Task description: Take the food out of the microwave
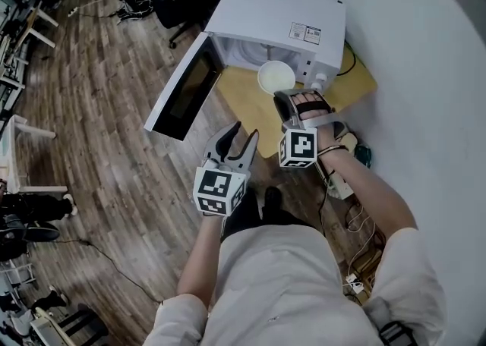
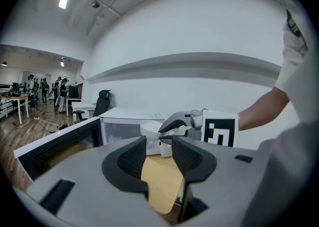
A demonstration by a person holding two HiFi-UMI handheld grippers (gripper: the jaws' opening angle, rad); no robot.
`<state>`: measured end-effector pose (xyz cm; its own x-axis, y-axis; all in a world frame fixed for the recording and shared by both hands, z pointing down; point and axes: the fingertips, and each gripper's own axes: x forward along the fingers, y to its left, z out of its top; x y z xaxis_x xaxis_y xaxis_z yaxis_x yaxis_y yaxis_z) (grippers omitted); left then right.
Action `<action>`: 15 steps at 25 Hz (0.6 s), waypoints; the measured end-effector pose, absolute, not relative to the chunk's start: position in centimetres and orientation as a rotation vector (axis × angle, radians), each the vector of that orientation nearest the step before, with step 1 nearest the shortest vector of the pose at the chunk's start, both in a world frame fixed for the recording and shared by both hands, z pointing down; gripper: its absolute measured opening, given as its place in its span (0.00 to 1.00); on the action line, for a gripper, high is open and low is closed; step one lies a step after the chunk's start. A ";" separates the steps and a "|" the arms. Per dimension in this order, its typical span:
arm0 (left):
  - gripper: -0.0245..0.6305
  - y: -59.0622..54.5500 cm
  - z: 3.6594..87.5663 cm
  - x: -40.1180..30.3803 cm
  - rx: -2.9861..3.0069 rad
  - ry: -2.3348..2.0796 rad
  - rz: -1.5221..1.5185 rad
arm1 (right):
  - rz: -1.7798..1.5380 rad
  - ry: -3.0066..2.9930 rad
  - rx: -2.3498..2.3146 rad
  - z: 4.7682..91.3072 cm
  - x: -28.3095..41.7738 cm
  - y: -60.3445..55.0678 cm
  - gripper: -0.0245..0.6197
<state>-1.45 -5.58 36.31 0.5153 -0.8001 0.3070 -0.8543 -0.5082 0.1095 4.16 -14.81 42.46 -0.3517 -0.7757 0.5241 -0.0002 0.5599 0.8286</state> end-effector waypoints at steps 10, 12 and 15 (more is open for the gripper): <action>0.28 -5.0 34.4 0.4 2.550 -1.391 0.298 | -0.970 -1.765 0.614 38.2 5.4 -12.3 0.12; 0.28 -4.9 33.8 0.7 2.562 -1.387 0.295 | -0.976 -1.763 0.604 37.5 5.6 -11.9 0.12; 0.28 -5.1 33.2 1.2 2.580 -1.383 0.294 | -0.977 -1.762 0.612 36.4 6.0 -11.6 0.12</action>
